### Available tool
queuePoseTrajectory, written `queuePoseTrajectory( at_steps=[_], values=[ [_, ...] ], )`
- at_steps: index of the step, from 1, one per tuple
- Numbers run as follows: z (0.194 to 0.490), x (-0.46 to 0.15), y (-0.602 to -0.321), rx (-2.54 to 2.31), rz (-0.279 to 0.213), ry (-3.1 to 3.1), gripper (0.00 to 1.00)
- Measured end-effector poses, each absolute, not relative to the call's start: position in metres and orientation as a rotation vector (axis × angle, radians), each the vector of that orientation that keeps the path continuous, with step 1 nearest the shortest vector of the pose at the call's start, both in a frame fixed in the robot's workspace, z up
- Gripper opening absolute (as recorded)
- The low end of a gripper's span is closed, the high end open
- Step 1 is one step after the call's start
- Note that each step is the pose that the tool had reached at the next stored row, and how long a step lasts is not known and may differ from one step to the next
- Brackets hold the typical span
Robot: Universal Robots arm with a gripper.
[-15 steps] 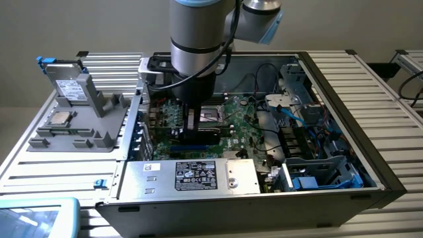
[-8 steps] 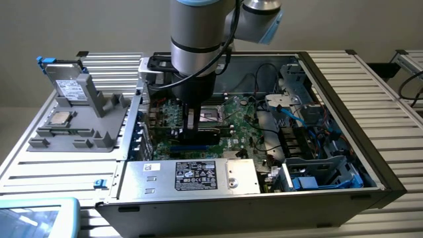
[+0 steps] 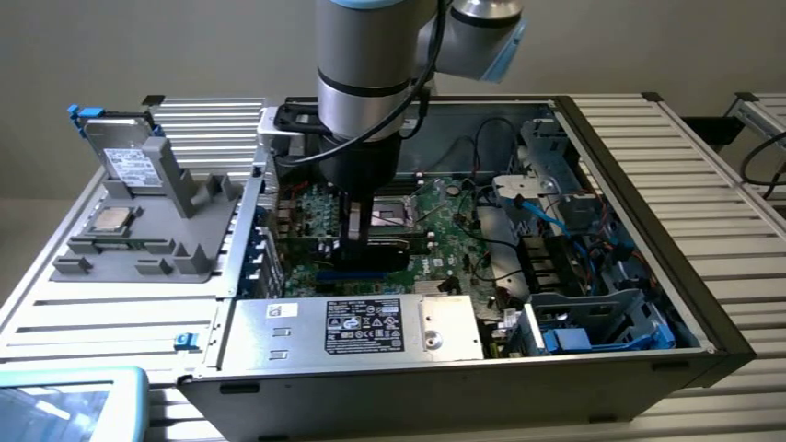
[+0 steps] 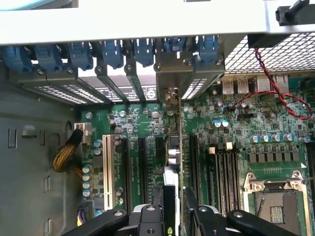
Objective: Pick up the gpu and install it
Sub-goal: 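Insert the gpu into the slot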
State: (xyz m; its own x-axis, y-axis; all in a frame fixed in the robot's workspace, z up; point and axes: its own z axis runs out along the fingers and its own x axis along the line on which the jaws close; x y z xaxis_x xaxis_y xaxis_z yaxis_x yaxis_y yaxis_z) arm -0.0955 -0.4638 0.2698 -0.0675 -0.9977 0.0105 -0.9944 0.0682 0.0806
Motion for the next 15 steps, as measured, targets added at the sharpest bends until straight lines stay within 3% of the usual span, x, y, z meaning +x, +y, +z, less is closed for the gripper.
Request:
queuePoseTrajectory(
  at_steps=[15],
  values=[
    [0.2696, -0.0950, -0.4598, 2.107, -0.072, -2.238, 0.28]
  ],
)
